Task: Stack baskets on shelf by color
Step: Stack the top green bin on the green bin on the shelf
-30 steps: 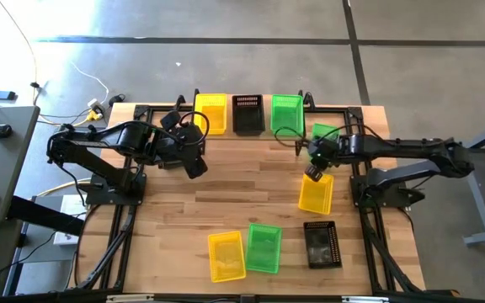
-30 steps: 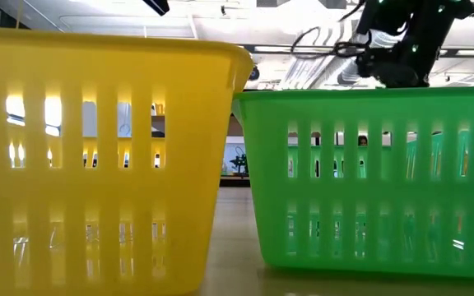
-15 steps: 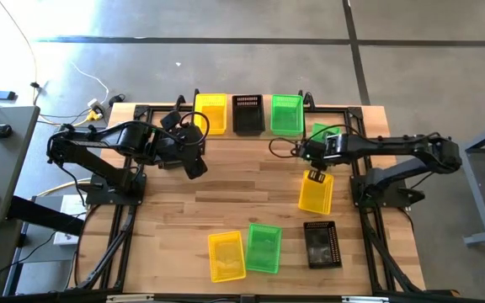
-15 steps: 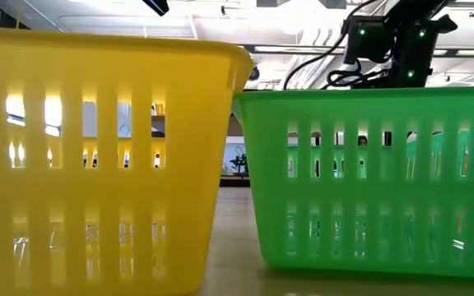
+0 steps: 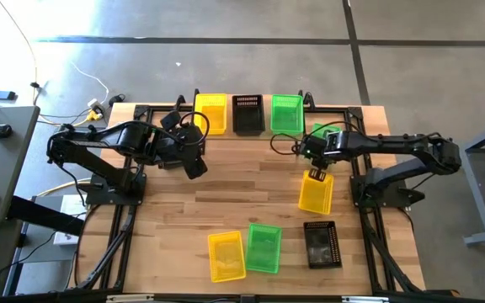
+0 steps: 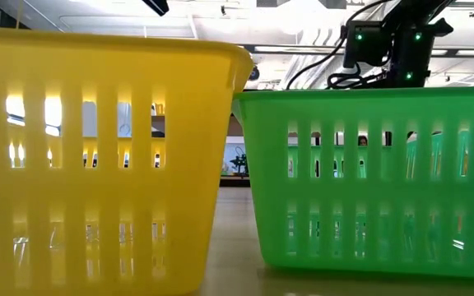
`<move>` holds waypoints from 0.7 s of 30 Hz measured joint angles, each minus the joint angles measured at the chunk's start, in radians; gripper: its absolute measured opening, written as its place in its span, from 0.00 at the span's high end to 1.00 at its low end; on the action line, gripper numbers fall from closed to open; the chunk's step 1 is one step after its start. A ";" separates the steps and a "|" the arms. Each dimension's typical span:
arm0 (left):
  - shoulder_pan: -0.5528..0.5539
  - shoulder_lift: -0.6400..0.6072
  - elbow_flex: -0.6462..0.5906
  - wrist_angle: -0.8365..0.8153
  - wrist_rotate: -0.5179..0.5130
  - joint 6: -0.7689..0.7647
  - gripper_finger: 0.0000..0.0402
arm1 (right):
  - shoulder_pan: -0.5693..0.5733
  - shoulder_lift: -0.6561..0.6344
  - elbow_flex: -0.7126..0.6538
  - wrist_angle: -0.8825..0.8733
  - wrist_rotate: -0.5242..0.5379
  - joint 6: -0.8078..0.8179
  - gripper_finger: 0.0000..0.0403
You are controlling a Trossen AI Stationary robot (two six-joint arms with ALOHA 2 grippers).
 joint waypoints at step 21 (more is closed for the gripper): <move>0.000 0.000 0.000 -0.001 0.001 -0.008 0.71 | -0.013 0.203 -0.001 0.010 0.051 -0.043 0.80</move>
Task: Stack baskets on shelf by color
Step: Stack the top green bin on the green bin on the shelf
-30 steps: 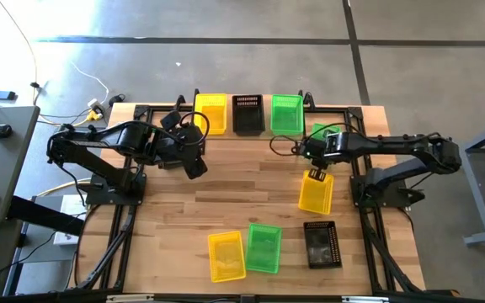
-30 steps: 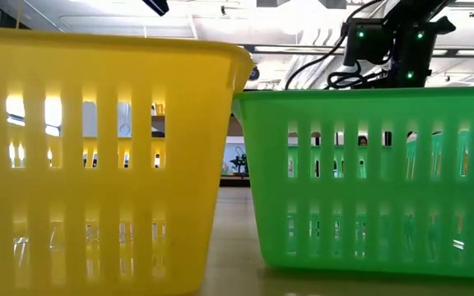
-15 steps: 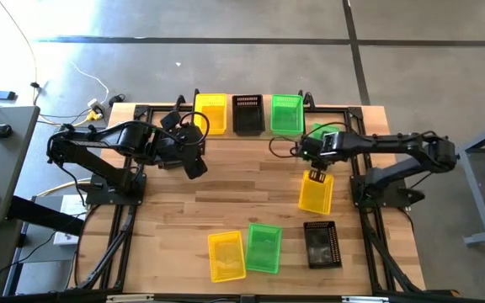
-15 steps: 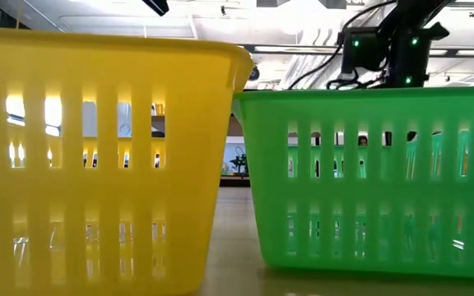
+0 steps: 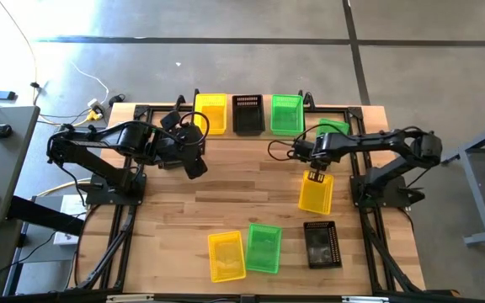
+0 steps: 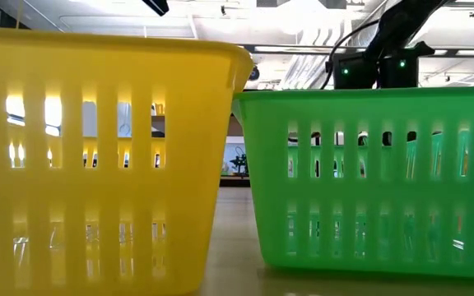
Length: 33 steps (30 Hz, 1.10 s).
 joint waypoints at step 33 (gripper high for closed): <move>0.000 0.000 0.000 0.000 0.000 0.000 0.71 | -0.010 -0.003 0.079 -0.100 0.081 0.052 0.70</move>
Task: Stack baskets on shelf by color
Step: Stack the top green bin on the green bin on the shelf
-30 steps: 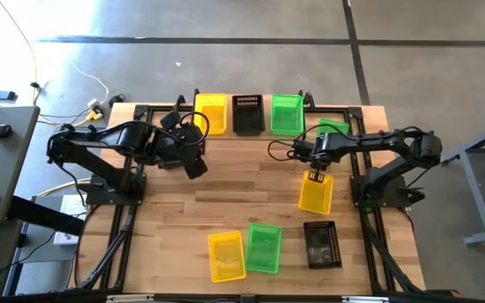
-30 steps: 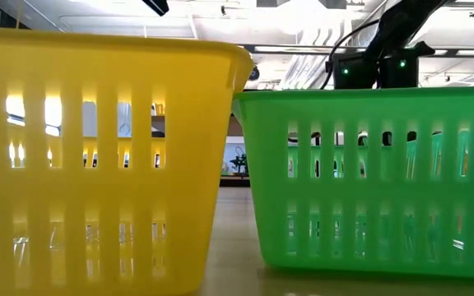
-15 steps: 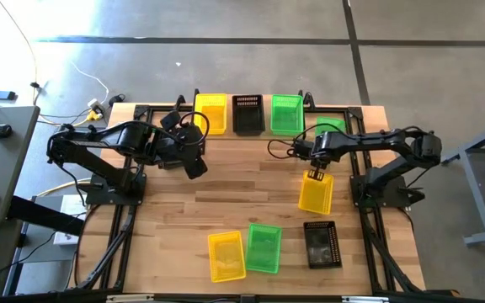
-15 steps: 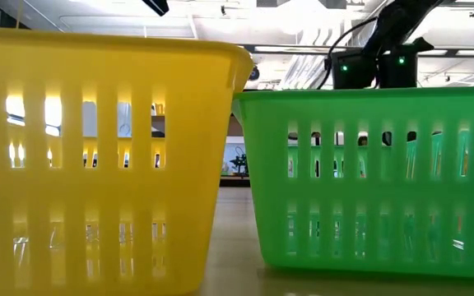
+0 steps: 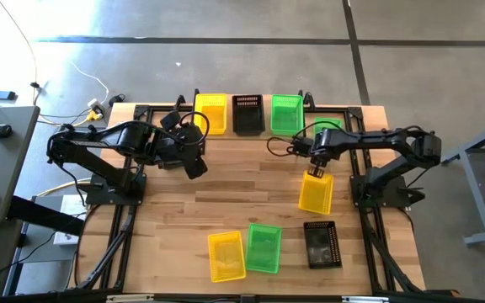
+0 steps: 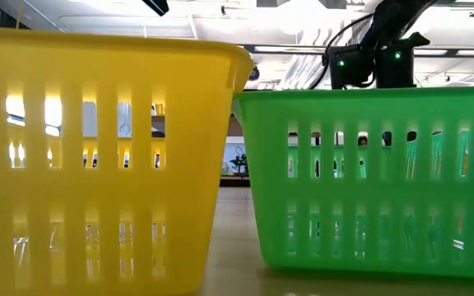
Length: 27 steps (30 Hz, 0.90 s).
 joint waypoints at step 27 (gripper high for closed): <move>0.000 0.000 0.000 0.000 0.003 -0.005 0.71 | -0.107 -0.012 -0.041 0.034 -0.044 -0.113 0.70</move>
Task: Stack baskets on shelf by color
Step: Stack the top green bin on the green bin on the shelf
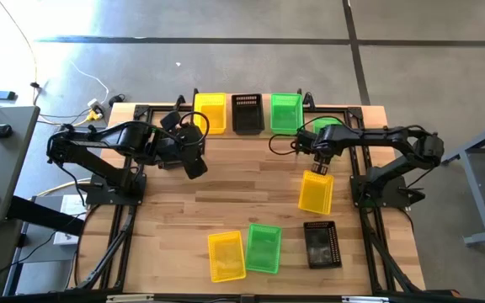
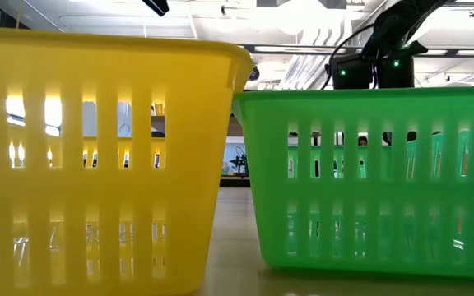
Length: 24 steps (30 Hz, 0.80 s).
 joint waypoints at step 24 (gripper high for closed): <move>0.000 0.000 0.000 0.000 0.001 -0.003 0.71 | 0.018 -0.010 0.000 -0.078 -0.070 0.085 1.00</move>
